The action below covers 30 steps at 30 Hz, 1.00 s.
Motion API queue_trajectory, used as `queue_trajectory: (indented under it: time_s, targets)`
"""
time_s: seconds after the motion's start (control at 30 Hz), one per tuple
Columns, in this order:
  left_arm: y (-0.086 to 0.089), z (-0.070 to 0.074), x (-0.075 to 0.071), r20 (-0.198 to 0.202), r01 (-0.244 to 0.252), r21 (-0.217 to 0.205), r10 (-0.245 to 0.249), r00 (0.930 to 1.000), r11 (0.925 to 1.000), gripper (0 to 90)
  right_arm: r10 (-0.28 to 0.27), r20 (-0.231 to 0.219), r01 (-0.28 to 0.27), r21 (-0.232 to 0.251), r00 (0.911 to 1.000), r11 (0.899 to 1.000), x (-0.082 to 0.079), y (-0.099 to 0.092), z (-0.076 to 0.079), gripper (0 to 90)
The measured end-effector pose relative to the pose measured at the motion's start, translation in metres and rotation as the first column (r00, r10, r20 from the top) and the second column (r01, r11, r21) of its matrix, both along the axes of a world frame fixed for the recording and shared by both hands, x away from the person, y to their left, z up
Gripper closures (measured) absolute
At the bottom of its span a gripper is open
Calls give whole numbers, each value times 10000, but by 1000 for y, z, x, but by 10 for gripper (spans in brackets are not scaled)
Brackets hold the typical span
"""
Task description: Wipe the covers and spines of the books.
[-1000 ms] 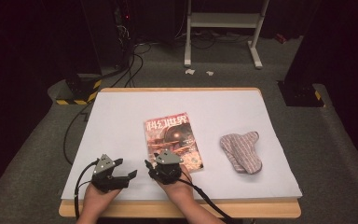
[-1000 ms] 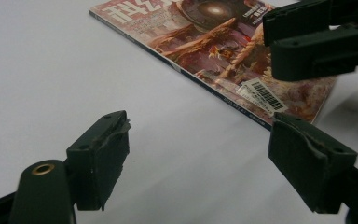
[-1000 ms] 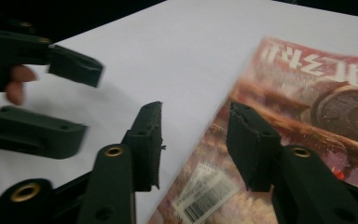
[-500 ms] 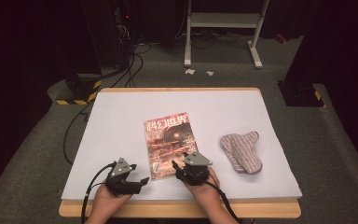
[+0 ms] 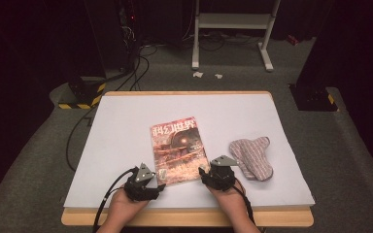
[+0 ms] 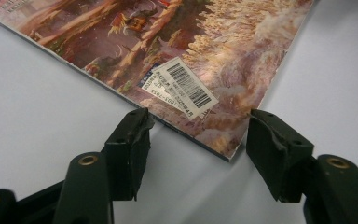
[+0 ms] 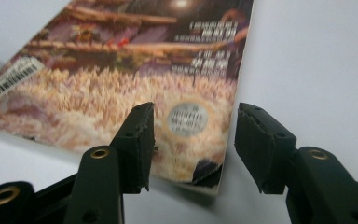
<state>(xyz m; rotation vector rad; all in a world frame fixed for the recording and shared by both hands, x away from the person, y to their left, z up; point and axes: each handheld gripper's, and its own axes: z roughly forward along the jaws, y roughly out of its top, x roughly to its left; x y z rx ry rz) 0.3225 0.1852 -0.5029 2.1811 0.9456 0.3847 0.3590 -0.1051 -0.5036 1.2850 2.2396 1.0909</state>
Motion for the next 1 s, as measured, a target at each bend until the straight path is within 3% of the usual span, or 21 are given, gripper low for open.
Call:
queue_trajectory:
  time_s: [0.17, 0.37, 0.57, 1.0]
  targets:
    - [3, 1, 2, -5, -10, 43, 10, 10000, 10000, 464, 58, -291, -50, 278, 9996, 9996, -1, -3, -2, 520]
    - [7, 1, 6, -33, -203, -81, 203, 9998, 9998, 593, 165, -233, -160, 224, 9996, 9996, -6, 1, -2, 532]
    - [9, 1, 9, -44, -229, -109, 229, 9997, 9997, 608, 115, -66, -115, 29, 9999, 9999, -9, 4, -2, 536]
    - [11, -1, 9, 44, -387, -267, 388, 9992, 9989, 626, 99, -236, -96, 146, 9997, 9998, -8, 4, -2, 532]
